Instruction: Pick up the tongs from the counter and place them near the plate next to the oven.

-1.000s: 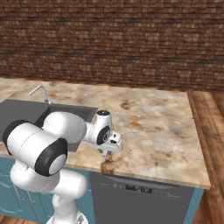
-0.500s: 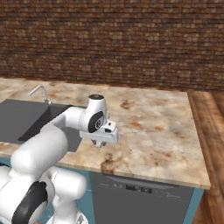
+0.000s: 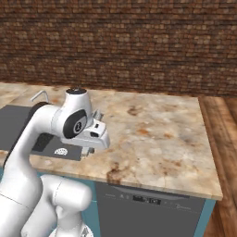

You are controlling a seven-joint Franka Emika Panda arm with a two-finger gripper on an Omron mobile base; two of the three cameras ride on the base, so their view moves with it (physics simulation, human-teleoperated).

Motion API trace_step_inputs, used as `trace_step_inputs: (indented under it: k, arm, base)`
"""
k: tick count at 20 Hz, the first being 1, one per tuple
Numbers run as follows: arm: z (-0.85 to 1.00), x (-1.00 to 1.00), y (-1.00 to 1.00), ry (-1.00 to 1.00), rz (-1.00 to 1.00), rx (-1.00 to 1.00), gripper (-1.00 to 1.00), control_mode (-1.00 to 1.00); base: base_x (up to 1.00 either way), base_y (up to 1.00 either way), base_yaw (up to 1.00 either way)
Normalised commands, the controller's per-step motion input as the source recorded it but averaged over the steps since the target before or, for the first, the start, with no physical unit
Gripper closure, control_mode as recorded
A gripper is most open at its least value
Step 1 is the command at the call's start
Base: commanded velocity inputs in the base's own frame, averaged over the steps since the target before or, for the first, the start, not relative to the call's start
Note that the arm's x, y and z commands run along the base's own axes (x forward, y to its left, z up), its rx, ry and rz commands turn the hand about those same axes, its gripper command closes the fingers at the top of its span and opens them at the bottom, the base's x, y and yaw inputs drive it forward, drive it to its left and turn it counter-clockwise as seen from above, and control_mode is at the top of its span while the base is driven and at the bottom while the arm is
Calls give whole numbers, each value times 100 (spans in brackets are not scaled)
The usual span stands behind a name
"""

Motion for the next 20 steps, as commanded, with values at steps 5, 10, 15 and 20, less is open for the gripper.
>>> trace_step_inputs:
  k: [5, 10, 15, 20]
  arm:
    - [90, -71, 36, -11, 0, 0, 100, -100]
    - [58, -20, 13, -5, 0, 0, 100, -100]
    - [0, 0, 0, 0, 0, 0, 100, -100]
    - [0, 0, 0, 0, 0, 0, 100, -100]
  base:
    - [0, 0, 0]
    - [0, 0, 0]
    - [0, 0, 0]
    - [0, 0, 0]
